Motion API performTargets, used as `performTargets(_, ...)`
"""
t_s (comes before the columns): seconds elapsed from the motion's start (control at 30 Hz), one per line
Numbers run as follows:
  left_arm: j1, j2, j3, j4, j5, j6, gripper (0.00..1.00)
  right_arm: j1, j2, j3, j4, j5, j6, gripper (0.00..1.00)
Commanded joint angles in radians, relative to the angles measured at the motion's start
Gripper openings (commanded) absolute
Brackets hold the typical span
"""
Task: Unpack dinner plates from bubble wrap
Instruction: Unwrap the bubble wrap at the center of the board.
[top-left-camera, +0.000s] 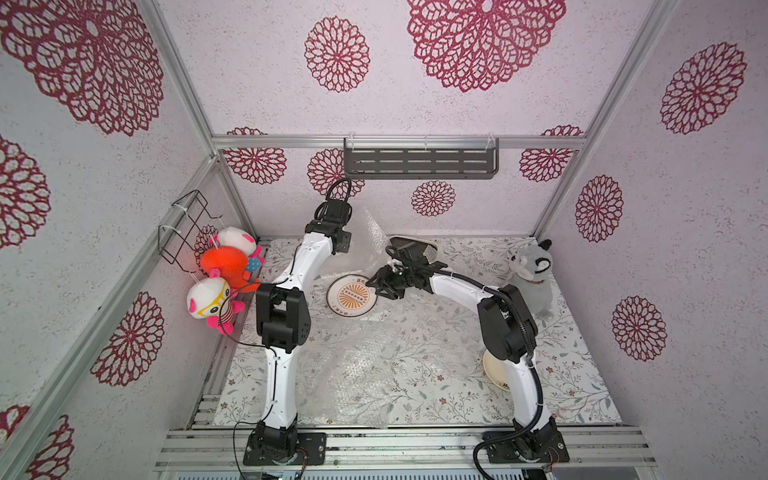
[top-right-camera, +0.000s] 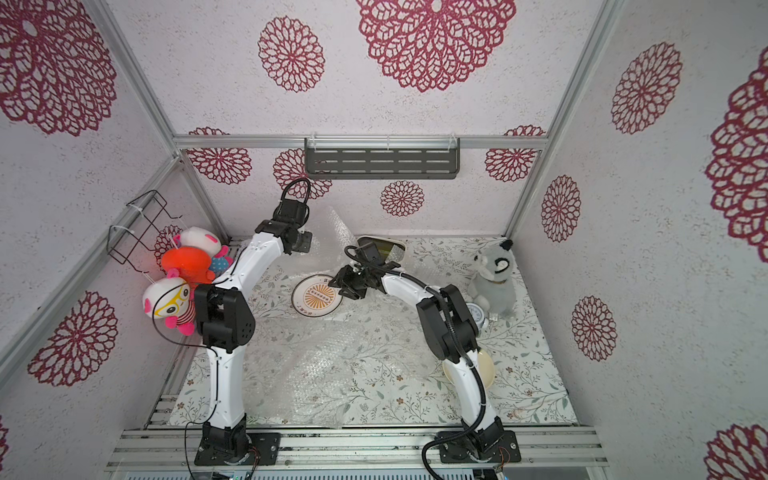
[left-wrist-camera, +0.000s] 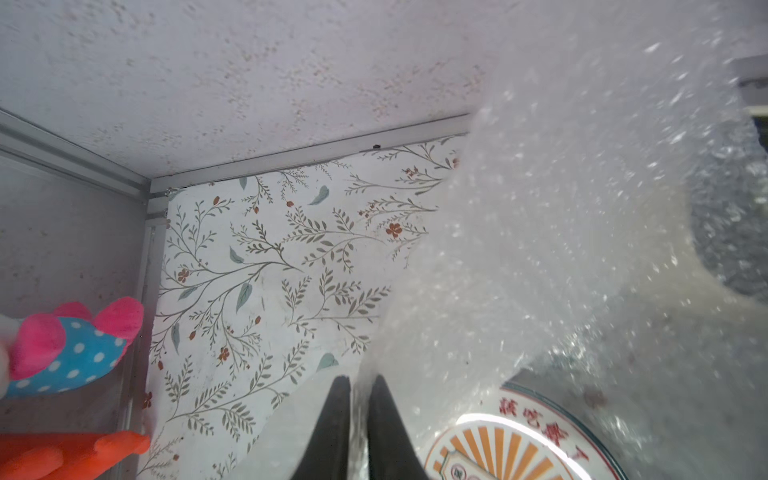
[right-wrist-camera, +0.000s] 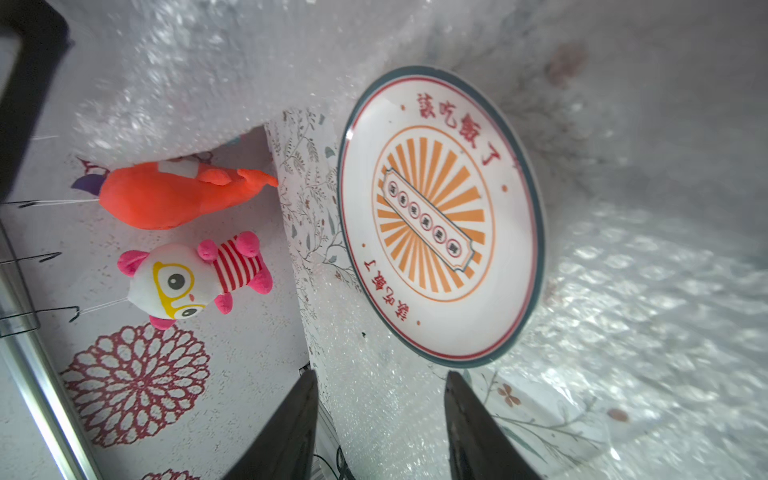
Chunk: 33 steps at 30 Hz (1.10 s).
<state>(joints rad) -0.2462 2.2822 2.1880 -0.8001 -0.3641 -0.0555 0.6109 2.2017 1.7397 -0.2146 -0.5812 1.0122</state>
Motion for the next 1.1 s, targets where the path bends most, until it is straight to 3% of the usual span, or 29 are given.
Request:
performTargets(0.0, -0.004, 0.094, 0.078, 0.022, -0.062, 0.049, 0.18, -0.02, -0.021, 0.02, -0.071, -0.028, -0.057, 0.51)
performTargets(0.2, 0.014, 0.205, 0.22, 0.021, -0.054, 0.047, 0.56, -0.045, -0.011, 0.041, -0.137, -0.033, -0.102, 0.51)
performTargets(0.3, 0.03, 0.165, 0.208, 0.029, -0.014, 0.004, 0.82, -0.046, -0.004, 0.032, -0.135, -0.042, -0.108, 0.51)
performTargets(0.4, 0.031, 0.102, 0.18, 0.023, 0.016, -0.024, 0.99, -0.046, -0.007, 0.016, -0.131, -0.041, -0.118, 0.5)
performTargets(0.63, 0.032, -0.107, 0.062, -0.017, 0.119, -0.126, 0.98, -0.051, -0.018, 0.005, -0.149, -0.007, -0.155, 0.5)
performTargets(0.83, 0.031, -0.289, -0.081, -0.074, 0.115, -0.215, 0.98, -0.054, -0.03, -0.015, -0.117, 0.001, -0.151, 0.5)
performTargets(1.07, 0.037, -0.507, -0.353, -0.132, 0.288, -0.394, 0.98, -0.056, -0.067, -0.064, -0.091, 0.025, -0.164, 0.5)
